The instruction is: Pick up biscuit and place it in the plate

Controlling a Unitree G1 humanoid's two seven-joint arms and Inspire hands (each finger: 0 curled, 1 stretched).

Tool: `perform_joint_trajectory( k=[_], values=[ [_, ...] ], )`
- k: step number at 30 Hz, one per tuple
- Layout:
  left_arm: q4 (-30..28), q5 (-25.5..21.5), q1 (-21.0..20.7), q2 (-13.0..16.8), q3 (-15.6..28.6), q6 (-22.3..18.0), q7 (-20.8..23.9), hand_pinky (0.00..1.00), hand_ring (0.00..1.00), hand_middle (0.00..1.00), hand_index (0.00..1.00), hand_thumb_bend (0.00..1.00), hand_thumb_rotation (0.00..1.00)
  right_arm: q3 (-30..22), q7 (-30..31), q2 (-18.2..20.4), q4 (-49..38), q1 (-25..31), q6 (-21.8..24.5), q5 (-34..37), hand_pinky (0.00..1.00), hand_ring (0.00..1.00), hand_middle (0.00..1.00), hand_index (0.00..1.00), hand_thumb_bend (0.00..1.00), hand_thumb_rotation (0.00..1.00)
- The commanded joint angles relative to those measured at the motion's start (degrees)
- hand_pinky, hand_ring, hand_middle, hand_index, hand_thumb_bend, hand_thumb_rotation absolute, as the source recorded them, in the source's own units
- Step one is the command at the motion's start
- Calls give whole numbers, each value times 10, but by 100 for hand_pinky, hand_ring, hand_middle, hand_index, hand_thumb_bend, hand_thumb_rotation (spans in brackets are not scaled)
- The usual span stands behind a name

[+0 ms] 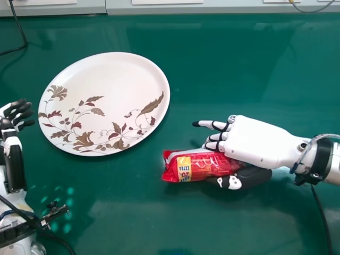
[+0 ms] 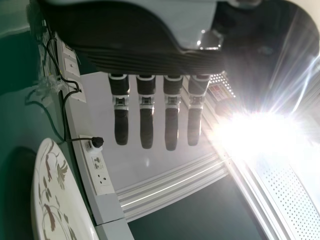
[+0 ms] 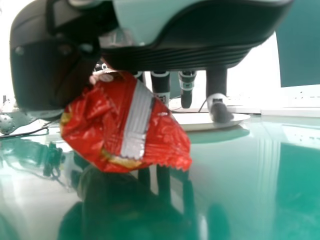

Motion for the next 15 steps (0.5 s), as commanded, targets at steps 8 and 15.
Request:
perform_joint_trajectory(
  k=[8,15],
  values=[
    [22,5,15,-4,4,1,0,66,72,74,75,17,6,-60,72,-32,-92,-26,62,95,11,16,41,48,53,0],
    [23,5,11,-8,-2,5,0,67,73,74,75,16,0,-87,103,-46,-108,-109,86,126,13,17,45,48,52,0]
  ],
)
